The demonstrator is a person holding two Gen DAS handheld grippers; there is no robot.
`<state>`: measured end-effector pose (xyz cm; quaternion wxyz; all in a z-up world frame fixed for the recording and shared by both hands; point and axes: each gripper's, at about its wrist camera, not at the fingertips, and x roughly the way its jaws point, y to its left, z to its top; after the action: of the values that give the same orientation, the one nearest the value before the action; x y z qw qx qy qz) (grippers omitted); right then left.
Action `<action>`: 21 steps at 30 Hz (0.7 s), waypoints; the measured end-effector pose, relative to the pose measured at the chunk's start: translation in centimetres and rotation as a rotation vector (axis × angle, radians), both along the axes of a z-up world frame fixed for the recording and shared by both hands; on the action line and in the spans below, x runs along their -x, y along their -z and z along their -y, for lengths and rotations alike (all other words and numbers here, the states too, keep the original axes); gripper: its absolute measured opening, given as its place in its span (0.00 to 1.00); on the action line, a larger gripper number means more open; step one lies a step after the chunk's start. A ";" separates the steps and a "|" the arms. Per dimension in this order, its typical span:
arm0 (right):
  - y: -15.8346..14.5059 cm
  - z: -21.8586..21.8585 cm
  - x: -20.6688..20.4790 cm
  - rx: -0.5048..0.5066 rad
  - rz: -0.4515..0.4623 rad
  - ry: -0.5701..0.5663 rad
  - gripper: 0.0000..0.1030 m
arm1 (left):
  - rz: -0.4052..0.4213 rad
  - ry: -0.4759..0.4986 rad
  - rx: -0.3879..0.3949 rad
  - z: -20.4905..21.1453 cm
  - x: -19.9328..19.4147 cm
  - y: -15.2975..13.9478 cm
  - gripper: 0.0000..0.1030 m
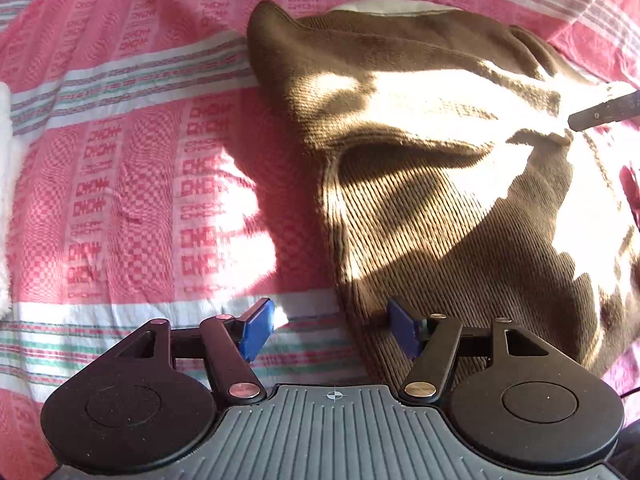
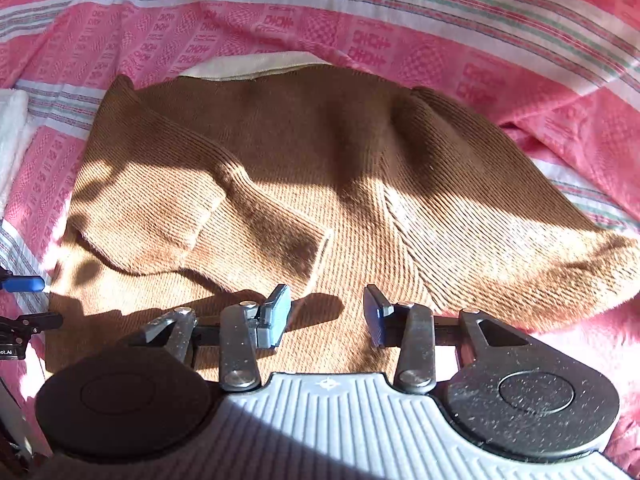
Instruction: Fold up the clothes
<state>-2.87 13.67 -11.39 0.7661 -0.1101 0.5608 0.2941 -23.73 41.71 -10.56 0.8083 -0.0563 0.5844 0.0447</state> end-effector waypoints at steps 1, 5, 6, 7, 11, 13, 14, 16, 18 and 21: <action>-0.1 1.4 0.4 0.006 -0.014 0.028 0.44 | -0.008 0.008 0.011 0.3 0.5 0.2 0.79; 1.0 5.4 3.3 0.034 -0.112 0.117 0.49 | -0.009 0.030 0.045 1.1 1.4 0.5 0.85; 1.2 5.9 4.4 0.032 -0.130 0.130 0.49 | -0.005 0.034 0.052 1.3 1.5 0.5 0.83; 1.4 6.2 5.4 0.024 -0.150 0.145 0.49 | 0.002 0.039 0.069 1.3 1.6 0.4 0.80; 2.4 6.3 8.7 0.039 -0.174 0.138 0.40 | -0.005 0.080 0.060 1.5 1.7 -0.1 0.08; 2.5 6.1 9.1 0.035 -0.193 0.095 0.17 | -0.030 0.053 0.088 0.6 1.8 -0.1 0.04; 2.5 6.0 9.1 0.021 -0.210 0.071 0.10 | -0.035 0.038 0.085 0.3 1.9 0.0 0.05; 2.4 6.1 8.9 0.019 -0.222 0.048 0.10 | -0.048 0.006 0.071 -0.2 2.0 -0.2 0.08; 2.0 6.7 8.2 -0.001 -0.237 0.033 0.11 | -0.049 -0.031 0.040 0.0 1.9 -1.2 0.23; -0.8 10.0 4.9 -0.017 -0.152 0.049 0.11 | 0.002 -0.102 0.003 0.0 2.1 -4.1 0.47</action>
<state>-7.76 3.68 -10.61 0.7293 -0.0673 0.6173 0.2873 -25.81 41.74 -6.51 0.8054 -0.0875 0.5801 0.0849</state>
